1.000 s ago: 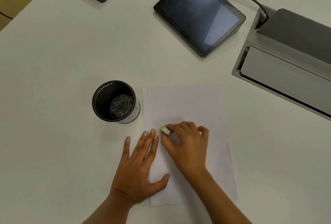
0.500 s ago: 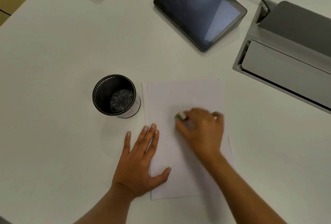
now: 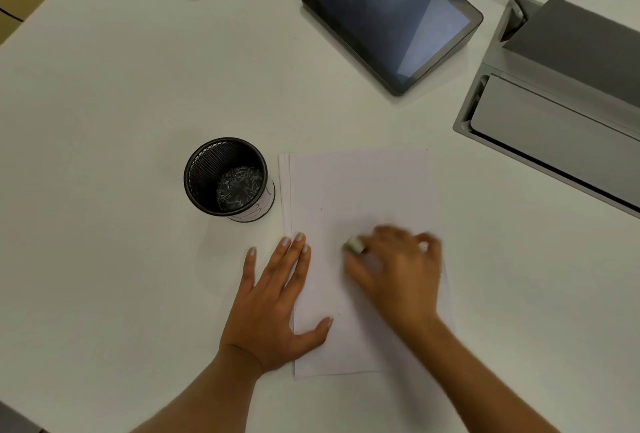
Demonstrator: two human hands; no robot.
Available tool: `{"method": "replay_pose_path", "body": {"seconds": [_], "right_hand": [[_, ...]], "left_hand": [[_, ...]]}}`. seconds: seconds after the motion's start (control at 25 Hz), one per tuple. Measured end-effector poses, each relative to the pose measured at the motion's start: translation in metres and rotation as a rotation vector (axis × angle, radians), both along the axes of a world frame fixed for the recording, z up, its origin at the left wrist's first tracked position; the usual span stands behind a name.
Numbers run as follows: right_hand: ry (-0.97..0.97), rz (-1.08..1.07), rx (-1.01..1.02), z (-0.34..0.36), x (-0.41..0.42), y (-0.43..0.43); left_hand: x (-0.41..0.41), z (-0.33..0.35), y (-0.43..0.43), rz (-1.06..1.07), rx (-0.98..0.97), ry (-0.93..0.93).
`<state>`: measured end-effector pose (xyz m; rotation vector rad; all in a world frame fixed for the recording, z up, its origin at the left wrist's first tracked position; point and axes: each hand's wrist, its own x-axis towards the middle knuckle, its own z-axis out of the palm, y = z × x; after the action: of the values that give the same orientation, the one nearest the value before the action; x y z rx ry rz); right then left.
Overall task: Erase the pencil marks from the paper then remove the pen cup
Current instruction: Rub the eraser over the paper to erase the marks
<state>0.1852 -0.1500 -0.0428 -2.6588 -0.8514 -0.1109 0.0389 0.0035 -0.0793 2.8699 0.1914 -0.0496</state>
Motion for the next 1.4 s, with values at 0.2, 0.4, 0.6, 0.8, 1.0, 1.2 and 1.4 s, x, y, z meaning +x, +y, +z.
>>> {"method": "replay_pose_path", "body": {"seconds": [0.2,0.4,0.6,0.8,1.0,1.2,1.4], "right_hand": [[0.029,-0.306,0.032,0.001,0.057,0.003],[0.090,0.163,0.041,-0.004,-0.005,0.039],[0.083,-0.151,0.082,-0.004,0.078,0.051],[0.120,0.116,0.074,-0.007,0.016,0.060],[0.098,-0.187,0.079,-0.007,0.089,0.060],[0.174,0.004,0.166,-0.009,0.029,0.082],[0.204,-0.152,0.199,-0.009,0.078,0.076]], "left_hand": [[-0.001,0.001,0.000,-0.003,0.012,0.006],[-0.001,-0.001,-0.001,0.000,0.011,-0.009],[-0.001,0.001,0.000,-0.004,0.020,0.002],[-0.001,0.001,0.000,0.002,0.019,0.009],[-0.001,0.001,0.000,0.000,0.017,0.001],[-0.001,0.000,0.000,0.000,0.013,-0.001],[0.000,0.000,0.000,-0.001,0.013,0.004]]}}
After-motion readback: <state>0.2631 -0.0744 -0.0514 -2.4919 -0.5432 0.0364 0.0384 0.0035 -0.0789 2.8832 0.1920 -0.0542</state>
